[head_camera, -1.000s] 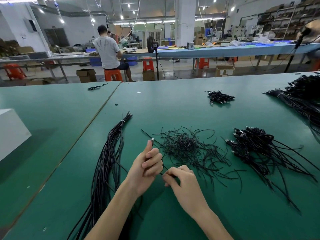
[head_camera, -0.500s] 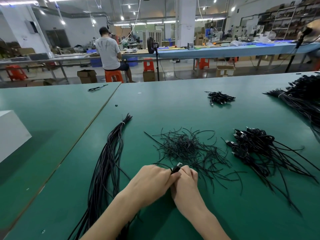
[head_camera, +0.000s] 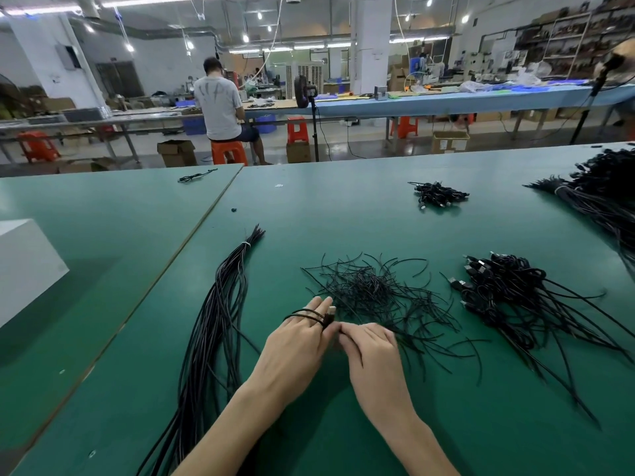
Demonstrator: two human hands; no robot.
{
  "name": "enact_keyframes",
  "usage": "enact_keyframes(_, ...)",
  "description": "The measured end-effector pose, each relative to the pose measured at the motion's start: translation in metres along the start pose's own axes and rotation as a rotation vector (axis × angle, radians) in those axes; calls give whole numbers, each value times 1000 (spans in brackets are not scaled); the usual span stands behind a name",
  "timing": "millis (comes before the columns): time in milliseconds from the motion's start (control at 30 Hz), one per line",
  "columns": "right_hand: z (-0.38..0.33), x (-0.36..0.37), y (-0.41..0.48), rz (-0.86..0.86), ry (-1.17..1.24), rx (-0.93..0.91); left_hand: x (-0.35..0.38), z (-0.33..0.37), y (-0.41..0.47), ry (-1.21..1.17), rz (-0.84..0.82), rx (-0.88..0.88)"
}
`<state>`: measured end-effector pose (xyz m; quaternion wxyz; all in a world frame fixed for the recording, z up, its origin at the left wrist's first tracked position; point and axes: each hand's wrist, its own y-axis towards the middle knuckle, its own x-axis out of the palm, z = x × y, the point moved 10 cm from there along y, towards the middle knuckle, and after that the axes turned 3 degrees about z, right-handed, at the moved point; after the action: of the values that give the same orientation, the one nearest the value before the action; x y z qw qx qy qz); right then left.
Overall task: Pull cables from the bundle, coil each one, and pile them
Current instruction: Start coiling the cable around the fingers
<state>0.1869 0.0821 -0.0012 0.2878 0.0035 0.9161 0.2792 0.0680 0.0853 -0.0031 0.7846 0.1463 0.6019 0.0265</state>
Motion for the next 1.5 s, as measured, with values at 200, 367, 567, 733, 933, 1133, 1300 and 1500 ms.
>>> enact_keyframes(200,28,-11,1,52,294,203,12,6,0,-194,-123,-27)
enact_keyframes(367,16,1,-1,-76,351,131,15,-8,2,-786,-57,-247)
enact_keyframes(567,13,14,-2,-168,343,144,24,-23,2,-1158,63,-494)
enact_keyframes(733,11,19,-2,-235,399,132,22,-13,6,-1488,86,-488)
enact_keyframes(933,16,23,-1,-251,339,140,8,-22,10,-1836,232,-557)
enact_keyframes(1133,17,21,0,-230,250,108,-12,-12,1,-2046,-50,-447)
enact_keyframes(1300,17,24,-1,-255,226,105,-29,1,-16,-1445,-320,-257)
enact_keyframes(1500,20,27,-6,-305,202,166,-15,5,-26,-237,-441,-134)
